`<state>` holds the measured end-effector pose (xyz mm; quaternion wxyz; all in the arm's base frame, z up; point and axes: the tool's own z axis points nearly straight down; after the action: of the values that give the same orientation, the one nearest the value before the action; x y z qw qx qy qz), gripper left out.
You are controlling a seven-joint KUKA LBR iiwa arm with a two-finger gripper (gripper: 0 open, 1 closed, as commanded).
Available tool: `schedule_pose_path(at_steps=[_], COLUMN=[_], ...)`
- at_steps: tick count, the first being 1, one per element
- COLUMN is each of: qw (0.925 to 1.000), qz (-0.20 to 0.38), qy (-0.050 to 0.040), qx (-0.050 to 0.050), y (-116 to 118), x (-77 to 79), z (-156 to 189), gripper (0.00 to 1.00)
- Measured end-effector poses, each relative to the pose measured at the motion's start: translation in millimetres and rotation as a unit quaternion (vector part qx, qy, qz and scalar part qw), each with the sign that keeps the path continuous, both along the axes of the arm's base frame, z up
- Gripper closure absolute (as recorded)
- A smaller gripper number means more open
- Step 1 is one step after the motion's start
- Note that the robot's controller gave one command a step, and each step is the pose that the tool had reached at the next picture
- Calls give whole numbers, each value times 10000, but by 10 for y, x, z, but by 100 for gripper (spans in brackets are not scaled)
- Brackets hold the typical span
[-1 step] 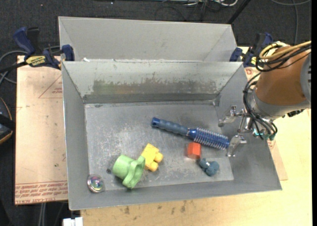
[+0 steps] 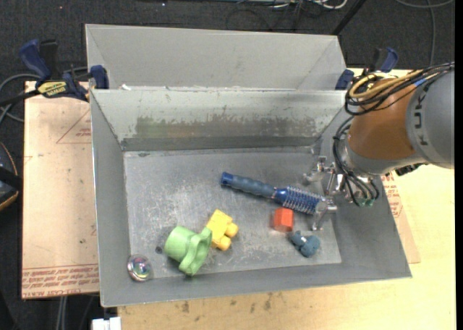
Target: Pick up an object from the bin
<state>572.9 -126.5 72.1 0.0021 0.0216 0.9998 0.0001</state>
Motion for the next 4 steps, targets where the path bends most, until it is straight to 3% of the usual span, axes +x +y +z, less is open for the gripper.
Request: schedule_pose_path(at_steps=[1, 2, 3, 4], qw=[9991, 9911, 9983, 9983], qz=[417, 1332, 586, 587], qy=[4, -2, 2, -5], qx=[4, 1, 9, 1], y=[265, 453, 373, 375], x=[-80, 56, 152, 170], z=[289, 333, 31, 53], gripper=[0, 0, 0, 0])
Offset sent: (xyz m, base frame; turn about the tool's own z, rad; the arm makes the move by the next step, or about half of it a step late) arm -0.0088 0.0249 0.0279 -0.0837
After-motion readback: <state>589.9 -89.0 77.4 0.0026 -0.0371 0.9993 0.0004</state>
